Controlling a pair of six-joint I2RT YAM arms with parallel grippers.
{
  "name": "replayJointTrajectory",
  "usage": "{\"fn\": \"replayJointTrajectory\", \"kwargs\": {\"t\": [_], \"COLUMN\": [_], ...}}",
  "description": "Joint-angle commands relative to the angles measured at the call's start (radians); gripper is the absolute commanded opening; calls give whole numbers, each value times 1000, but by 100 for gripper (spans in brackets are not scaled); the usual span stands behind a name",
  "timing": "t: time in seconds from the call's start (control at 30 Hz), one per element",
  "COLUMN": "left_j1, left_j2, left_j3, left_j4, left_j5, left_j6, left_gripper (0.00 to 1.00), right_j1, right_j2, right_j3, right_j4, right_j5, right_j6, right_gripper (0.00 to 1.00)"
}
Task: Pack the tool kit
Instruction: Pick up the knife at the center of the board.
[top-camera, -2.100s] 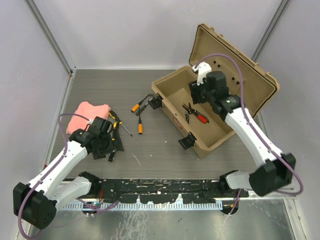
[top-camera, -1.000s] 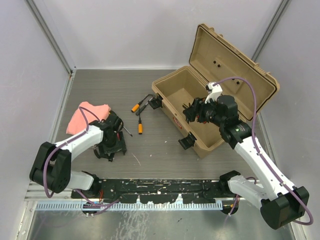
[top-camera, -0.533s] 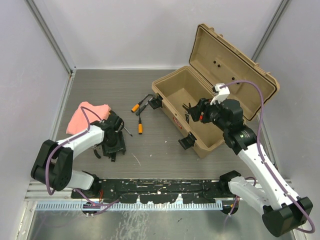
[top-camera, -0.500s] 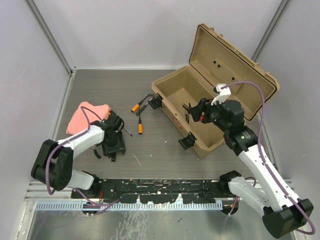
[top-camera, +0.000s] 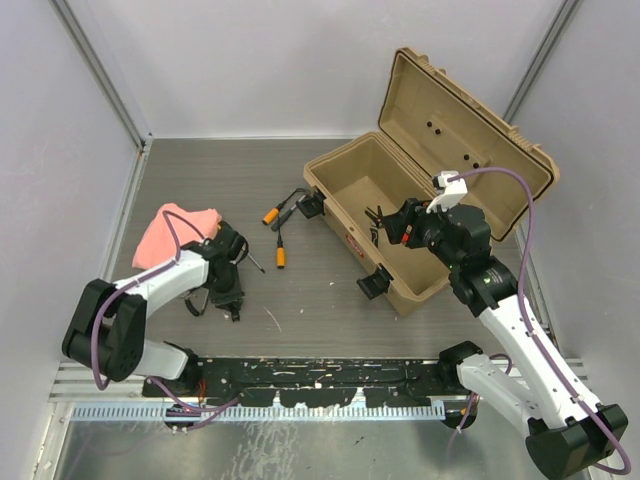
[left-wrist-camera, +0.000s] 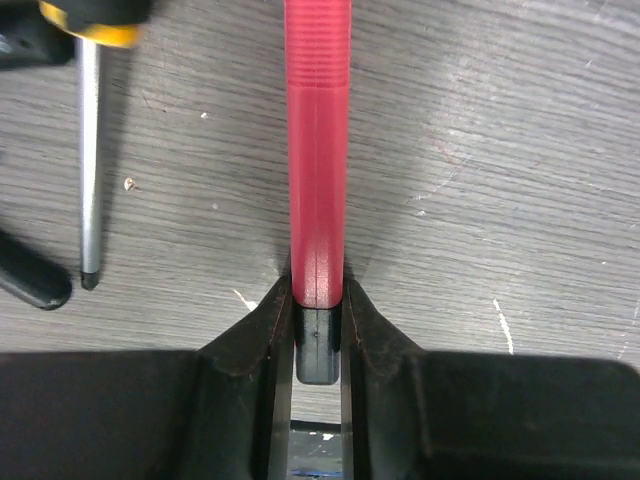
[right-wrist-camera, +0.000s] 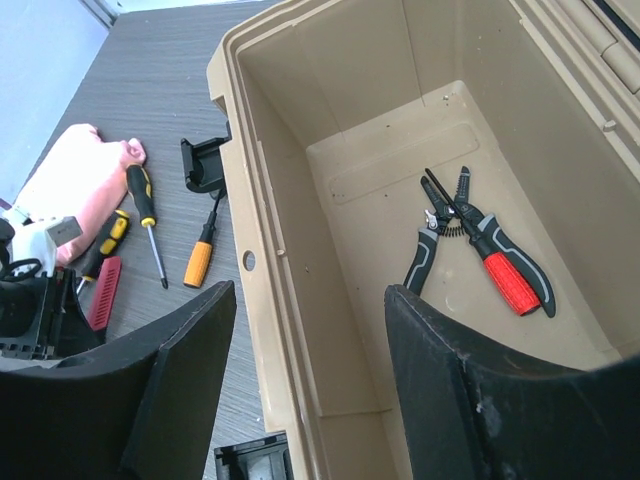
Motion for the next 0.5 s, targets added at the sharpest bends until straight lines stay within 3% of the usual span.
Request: {"fn": "replayJointTrajectory", "kwargs": {"t": [0.0,0.13,0.47], "left_j1": [4,4,4], "left_j2": [-65,-115,-236], "left_j3": [-20,-40,-49], "left_j4": [79,102,113], "left_j5": [30,51,105], "left_j6": [-5,-6,-3], "left_gripper": [12,0,0], "right_j1": [0,-1,-1], "right_j2": [-18,-22,-22], "right_j3": [12,12,19], "right_j4": [41,37,37], "right_j5": [22,26,17], "right_j6": [16,19,22], "right_gripper": [67,67,68]}}
